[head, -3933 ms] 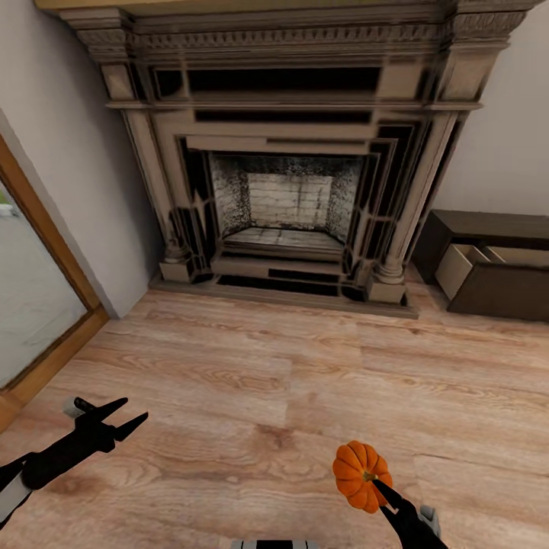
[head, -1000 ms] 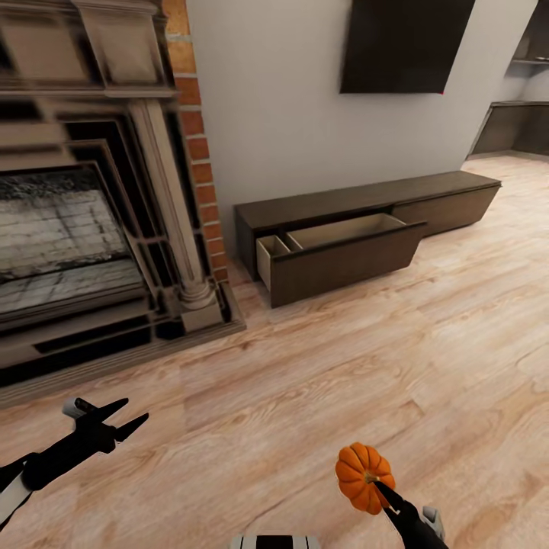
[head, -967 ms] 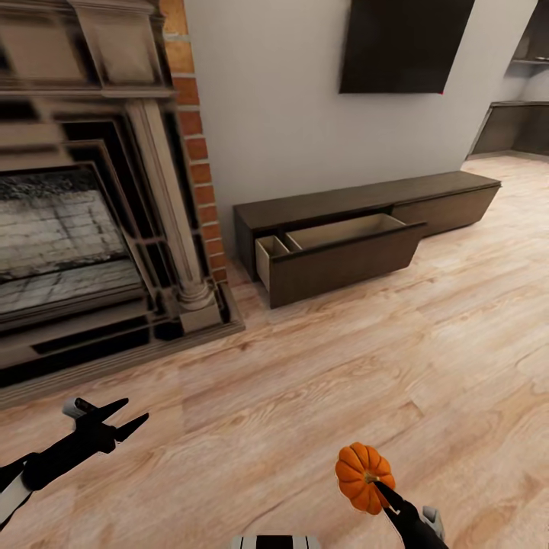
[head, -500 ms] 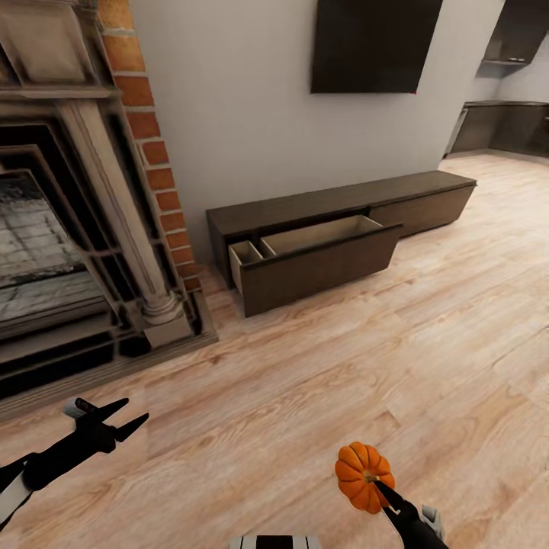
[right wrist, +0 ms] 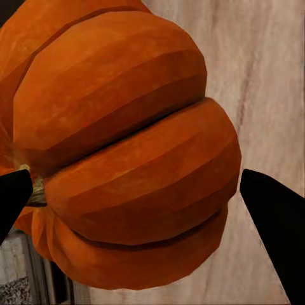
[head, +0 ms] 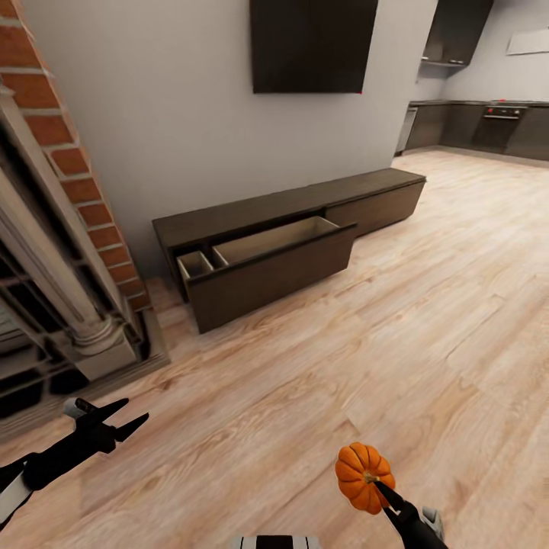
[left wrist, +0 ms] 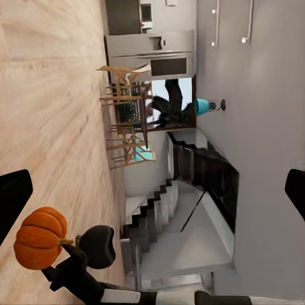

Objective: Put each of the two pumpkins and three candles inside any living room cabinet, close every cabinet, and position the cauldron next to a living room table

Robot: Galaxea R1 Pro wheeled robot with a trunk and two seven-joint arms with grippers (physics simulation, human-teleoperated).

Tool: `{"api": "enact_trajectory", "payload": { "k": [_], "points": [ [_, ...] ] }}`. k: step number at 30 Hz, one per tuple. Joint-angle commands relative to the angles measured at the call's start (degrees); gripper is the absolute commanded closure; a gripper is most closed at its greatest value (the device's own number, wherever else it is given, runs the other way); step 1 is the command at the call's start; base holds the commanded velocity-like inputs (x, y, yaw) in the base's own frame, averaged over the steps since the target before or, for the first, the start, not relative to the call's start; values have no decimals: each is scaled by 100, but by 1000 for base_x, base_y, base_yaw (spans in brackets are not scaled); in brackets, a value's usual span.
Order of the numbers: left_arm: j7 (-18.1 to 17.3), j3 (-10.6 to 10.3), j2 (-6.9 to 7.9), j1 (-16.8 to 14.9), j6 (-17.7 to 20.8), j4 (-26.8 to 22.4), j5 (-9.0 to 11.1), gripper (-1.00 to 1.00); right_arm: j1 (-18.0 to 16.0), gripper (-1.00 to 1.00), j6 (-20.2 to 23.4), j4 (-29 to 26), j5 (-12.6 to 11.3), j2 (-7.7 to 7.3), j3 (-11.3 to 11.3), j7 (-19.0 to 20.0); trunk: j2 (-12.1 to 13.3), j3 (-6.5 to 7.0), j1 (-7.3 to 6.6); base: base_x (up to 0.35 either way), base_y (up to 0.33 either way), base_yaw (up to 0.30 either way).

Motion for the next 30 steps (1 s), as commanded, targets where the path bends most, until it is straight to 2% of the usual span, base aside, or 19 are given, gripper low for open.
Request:
{"api": "enact_trajectory", "payload": {
  "k": [1,14,17,18,20,21,22,25,30],
  "points": [
    [-30,-38,9,-3,61,1,24,-100,-9,100,63,17,-65,2,14,43,-2,-5,2,270,-223,-251],
    [-30,-46,7,-3,61,1,23,-100,-9,100,60,10,-80,-44,7,111,-2,-5,2,275,-216,-251],
    [-30,-47,-23,-3,61,-3,25,-100,-9,100,164,6,-89,-184,4,745,-2,-5,2,277,-212,-251],
    [-30,-53,-80,-3,62,-2,11,-100,-9,100,389,-9,-90,-222,-2,966,-2,-5,2,277,-212,-248],
    [-30,-60,-147,-3,66,8,-12,-100,-9,100,852,-33,-101,-262,-16,1164,-2,-3,2,277,-212,-235],
    [-30,-61,-165,-3,68,12,-20,-100,-9,100,1052,-43,-146,-310,-21,1218,-2,-1,2,277,-212,-212],
    [-30,-63,-180,-3,68,15,-26,-100,-9,100,1246,-54,-307,-407,-22,1262,-2,2,2,277,-212,-187],
    [-30,-64,-192,-3,67,16,-32,-100,-9,100,1387,-80,-779,-535,-15,1277,-2,14,2,278,-211,-168],
    [-30,-61,-203,-3,69,15,-33,-100,-9,100,1412,-87,-941,-588,-13,1274,-2,36,2,306,-141,-138]
  ]
}}
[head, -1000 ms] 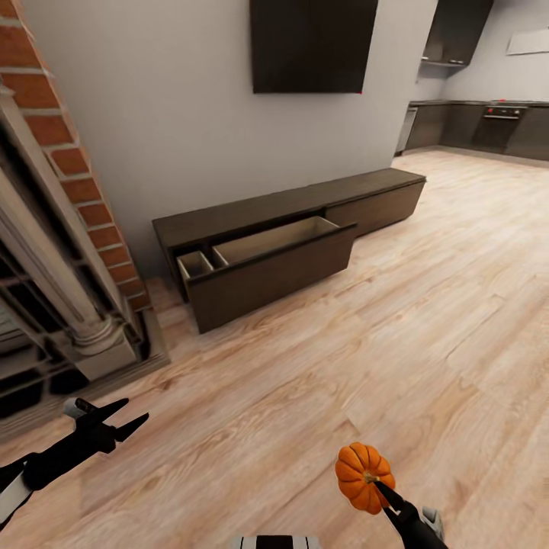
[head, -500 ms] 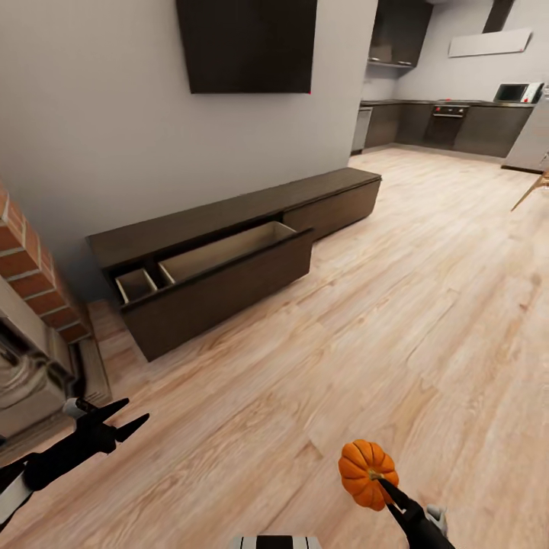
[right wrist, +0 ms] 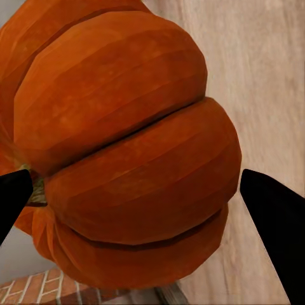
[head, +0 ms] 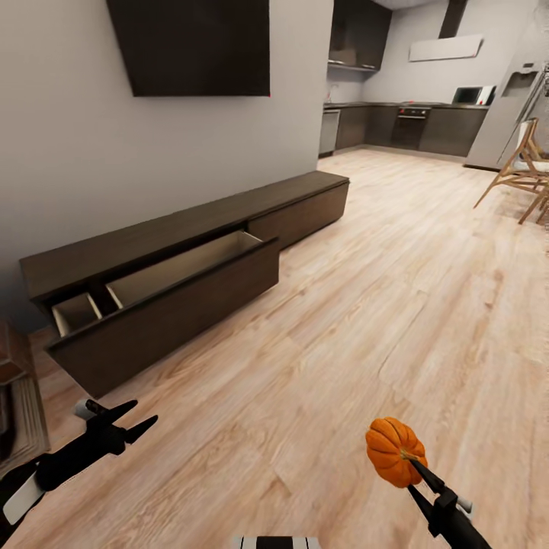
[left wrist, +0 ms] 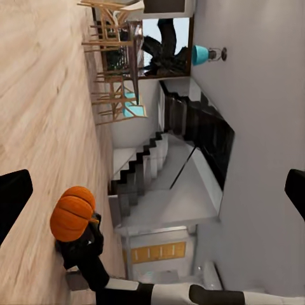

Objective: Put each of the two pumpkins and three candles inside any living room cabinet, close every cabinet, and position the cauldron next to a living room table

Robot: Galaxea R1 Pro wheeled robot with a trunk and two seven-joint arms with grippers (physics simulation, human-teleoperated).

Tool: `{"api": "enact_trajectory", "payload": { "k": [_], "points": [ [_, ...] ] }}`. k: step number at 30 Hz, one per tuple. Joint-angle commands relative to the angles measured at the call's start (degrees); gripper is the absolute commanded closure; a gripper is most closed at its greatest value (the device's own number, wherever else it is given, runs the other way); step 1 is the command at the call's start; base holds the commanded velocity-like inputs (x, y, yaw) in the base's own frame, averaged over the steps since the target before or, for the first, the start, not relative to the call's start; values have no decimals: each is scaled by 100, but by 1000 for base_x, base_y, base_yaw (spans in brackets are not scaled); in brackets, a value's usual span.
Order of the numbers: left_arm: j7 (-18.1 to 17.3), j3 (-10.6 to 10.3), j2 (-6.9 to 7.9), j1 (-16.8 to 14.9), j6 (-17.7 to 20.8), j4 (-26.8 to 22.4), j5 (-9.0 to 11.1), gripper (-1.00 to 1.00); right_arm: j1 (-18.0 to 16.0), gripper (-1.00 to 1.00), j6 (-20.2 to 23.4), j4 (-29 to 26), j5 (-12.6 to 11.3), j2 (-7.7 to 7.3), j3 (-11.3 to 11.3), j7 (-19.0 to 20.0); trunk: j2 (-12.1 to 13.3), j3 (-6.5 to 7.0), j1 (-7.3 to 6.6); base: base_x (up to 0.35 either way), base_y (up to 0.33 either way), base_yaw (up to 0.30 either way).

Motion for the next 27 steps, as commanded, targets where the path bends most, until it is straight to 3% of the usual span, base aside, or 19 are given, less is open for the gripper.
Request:
{"api": "enact_trajectory", "payload": {
  "k": [1,9,15,27],
  "points": [
    [-29,-39,7,-4,61,3,27,-100,-8,100,64,13,-66,-1,31,38,-2,0,2,333,-45,-119],
    [-29,-38,6,-4,61,2,26,-100,-8,100,66,-74,-94,-8,34,98,-2,10,2,342,-7,-26],
    [-29,-34,6,-4,55,1,26,-100,-8,100,80,-801,-70,-65,57,156,-2,10,2,322,0,-1],
    [-29,-10,11,-4,43,-39,35,-100,-8,100,84,-867,-85,-84,48,129,1,54,-3,34,0,0]
  ]
}}
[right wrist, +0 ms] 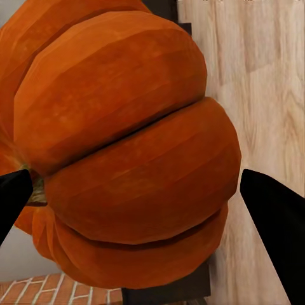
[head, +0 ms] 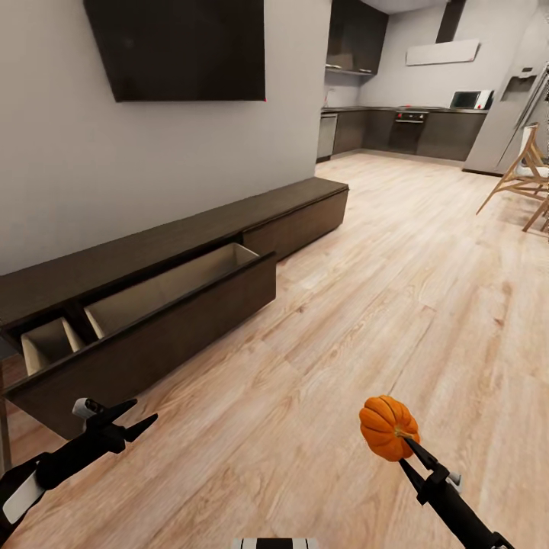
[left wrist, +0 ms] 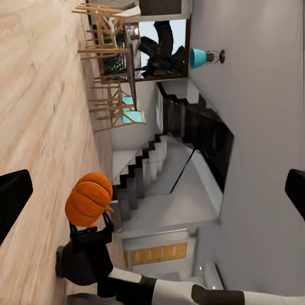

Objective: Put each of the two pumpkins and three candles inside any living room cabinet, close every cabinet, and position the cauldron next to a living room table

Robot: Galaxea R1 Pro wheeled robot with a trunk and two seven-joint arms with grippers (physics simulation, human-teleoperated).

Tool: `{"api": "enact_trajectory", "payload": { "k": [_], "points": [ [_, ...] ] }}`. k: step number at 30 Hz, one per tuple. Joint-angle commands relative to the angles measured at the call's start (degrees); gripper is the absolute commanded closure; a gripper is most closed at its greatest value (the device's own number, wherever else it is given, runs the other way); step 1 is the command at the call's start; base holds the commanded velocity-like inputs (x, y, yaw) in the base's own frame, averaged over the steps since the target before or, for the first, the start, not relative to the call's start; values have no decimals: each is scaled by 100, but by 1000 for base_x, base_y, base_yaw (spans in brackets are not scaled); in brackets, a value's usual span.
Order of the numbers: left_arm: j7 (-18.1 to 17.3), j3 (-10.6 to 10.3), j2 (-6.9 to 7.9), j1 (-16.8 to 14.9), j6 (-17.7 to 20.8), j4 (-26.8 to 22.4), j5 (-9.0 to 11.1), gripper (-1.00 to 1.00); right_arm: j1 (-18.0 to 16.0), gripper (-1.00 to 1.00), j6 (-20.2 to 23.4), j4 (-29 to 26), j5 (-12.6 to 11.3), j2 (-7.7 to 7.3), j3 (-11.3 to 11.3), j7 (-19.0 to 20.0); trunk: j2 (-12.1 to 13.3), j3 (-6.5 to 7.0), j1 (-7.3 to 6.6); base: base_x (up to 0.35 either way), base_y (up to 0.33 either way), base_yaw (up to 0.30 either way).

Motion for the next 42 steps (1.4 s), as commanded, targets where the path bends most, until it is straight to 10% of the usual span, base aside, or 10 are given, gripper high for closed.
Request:
{"api": "enact_trajectory", "payload": {
  "k": [1,42],
  "points": [
    [-29,-50,9,-4,61,3,26,-100,-3,100,58,3,-60,-3,39,24,0,18,-3,0,0,0],
    [-29,-60,2,-4,53,3,26,-100,-3,100,74,3,-61,6,39,-46,55,926,-109,0,0,0]
  ]
}}
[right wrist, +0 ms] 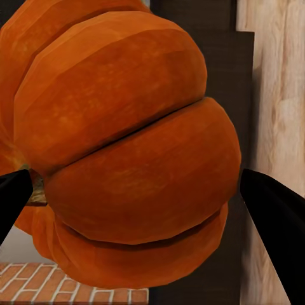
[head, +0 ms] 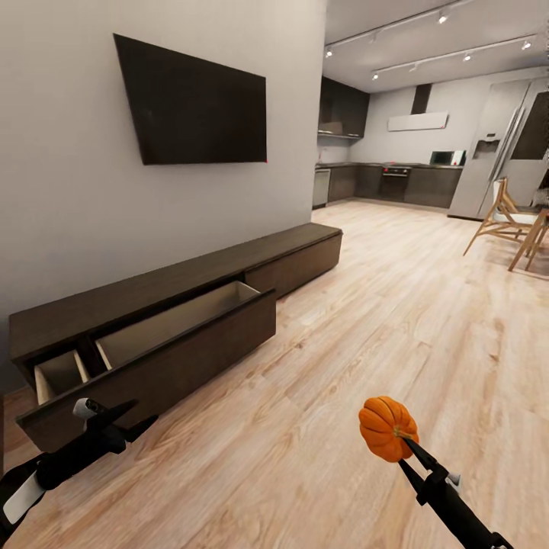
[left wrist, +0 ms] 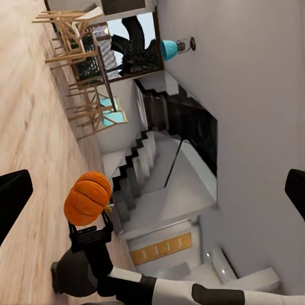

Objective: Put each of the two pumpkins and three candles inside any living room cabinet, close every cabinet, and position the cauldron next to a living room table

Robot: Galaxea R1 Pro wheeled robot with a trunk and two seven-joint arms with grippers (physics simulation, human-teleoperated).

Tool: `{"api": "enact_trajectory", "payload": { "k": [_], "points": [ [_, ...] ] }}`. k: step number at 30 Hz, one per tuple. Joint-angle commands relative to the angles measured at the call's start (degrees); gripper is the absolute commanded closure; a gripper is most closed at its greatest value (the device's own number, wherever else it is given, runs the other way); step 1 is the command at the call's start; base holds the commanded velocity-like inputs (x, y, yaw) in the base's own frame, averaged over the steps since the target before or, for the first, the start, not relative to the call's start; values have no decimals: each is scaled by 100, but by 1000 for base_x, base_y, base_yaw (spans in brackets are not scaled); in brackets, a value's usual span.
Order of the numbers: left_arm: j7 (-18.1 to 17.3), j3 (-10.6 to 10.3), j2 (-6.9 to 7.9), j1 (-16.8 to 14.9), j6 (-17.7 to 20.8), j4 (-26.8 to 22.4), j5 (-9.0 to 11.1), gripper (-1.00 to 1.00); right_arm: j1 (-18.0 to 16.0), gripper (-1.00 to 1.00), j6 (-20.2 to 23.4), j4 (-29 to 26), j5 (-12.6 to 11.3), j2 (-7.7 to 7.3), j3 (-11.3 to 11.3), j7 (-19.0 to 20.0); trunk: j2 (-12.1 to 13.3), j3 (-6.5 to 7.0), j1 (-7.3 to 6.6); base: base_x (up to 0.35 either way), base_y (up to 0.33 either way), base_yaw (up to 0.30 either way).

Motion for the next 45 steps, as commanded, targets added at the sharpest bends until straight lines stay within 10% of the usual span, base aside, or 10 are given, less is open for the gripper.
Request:
{"api": "enact_trajectory", "payload": {
  "k": [1,21,45],
  "points": [
    [-29,-38,7,-5,61,3,26,-100,-3,100,62,3,-60,-3,42,21,-1,17,-3,0,0,0],
    [-29,-30,7,-5,61,3,27,-100,-3,100,120,11,-69,0,34,24,7,150,-19,22,0,-87],
    [-29,-47,-2,-5,53,3,18,-100,-3,100,64,93,-69,6,34,33,7,150,-19,332,-3,-89]
  ]
}}
